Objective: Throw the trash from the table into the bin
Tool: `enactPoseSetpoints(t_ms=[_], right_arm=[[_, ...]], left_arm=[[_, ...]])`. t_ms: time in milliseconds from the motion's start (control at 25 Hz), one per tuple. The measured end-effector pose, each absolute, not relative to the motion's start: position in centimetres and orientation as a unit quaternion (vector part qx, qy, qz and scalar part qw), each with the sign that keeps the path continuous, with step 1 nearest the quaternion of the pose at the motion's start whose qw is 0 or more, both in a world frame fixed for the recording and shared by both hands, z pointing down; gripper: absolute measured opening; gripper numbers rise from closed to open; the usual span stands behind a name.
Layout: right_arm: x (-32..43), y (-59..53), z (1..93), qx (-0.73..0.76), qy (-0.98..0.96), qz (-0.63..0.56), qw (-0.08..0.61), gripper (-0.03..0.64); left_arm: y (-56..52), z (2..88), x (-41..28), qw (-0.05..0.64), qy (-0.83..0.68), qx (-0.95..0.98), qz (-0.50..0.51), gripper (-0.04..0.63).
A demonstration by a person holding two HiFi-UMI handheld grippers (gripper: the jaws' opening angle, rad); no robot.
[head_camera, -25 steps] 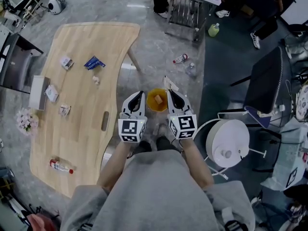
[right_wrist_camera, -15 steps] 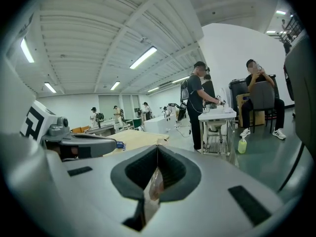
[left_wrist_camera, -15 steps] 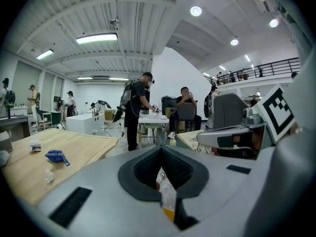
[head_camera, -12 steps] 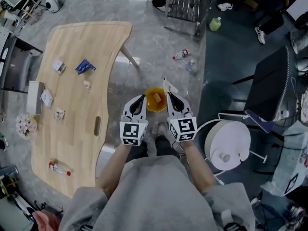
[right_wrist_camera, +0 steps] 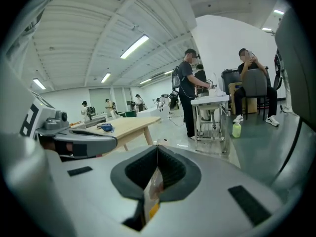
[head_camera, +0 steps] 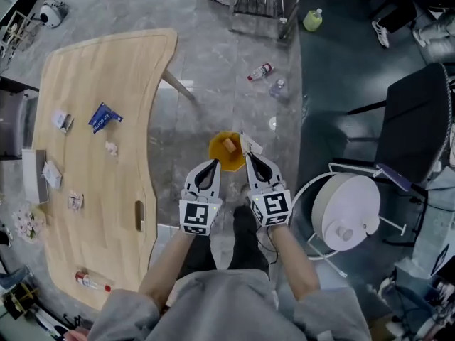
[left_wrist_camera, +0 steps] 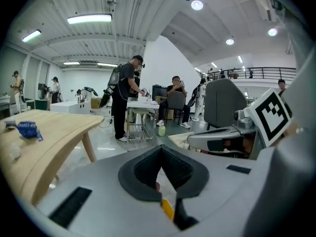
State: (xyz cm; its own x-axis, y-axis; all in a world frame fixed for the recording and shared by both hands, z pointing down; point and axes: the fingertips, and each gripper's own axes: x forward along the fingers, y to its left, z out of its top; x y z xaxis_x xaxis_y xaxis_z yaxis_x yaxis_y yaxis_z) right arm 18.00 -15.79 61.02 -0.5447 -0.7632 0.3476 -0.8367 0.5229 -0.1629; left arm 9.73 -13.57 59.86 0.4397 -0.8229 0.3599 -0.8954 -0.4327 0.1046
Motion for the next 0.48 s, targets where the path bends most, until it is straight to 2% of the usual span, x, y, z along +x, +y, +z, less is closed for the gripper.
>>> enactPoseSetpoints(t_ms=[480], right_arm=[[16.0, -16.2, 74.2, 0.454, -0.858, 0.198, 0.134, 0.008]], left_arm=[[-14.1, 74.2, 8.7, 0.183, -0.497, 0.834, 0.156, 0.005]])
